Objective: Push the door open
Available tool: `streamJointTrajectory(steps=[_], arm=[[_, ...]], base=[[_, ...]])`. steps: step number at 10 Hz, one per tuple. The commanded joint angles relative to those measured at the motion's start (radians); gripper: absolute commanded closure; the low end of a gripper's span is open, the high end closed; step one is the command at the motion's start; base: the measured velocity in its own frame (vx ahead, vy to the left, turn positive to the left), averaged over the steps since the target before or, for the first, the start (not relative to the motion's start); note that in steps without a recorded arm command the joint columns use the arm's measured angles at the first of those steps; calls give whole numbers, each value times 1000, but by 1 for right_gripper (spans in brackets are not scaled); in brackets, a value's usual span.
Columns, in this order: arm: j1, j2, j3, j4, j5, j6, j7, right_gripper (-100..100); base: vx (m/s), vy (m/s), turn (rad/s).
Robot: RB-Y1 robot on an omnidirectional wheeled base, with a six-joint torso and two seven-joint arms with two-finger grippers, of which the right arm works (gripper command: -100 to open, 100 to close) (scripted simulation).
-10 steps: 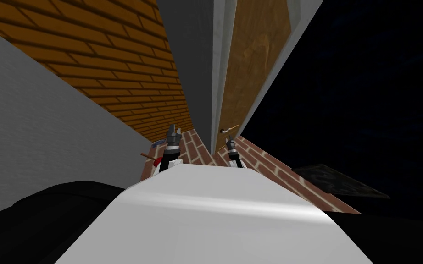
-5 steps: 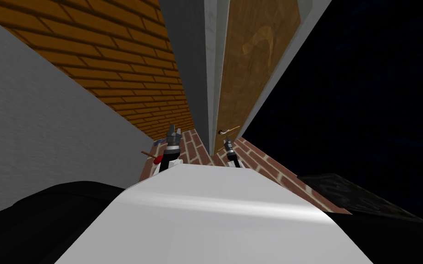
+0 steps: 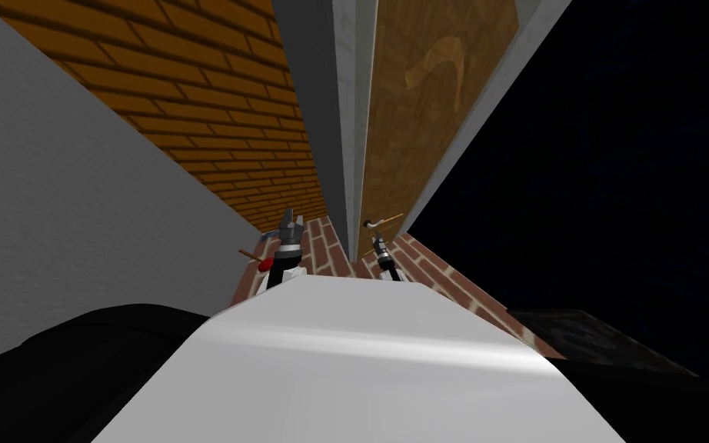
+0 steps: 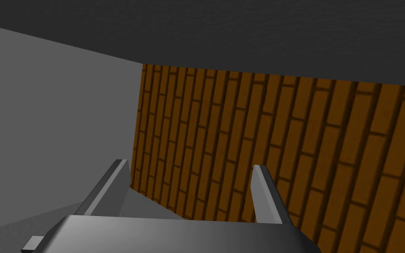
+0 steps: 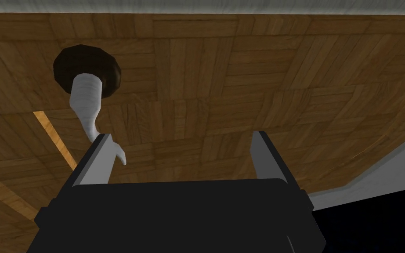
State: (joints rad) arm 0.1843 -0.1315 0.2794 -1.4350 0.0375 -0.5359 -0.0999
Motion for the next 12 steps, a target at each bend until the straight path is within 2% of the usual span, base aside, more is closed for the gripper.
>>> streamJointTrajectory(steps=[1,7,12], arm=[[-13,1,10,36,5,-5,5,-100],[-52,-4,41,136,19,-10,13,-100],[-98,-8,79,256,35,-15,24,-100]], base=[[33,-125,90],[42,-125,85],[35,-176,118]])
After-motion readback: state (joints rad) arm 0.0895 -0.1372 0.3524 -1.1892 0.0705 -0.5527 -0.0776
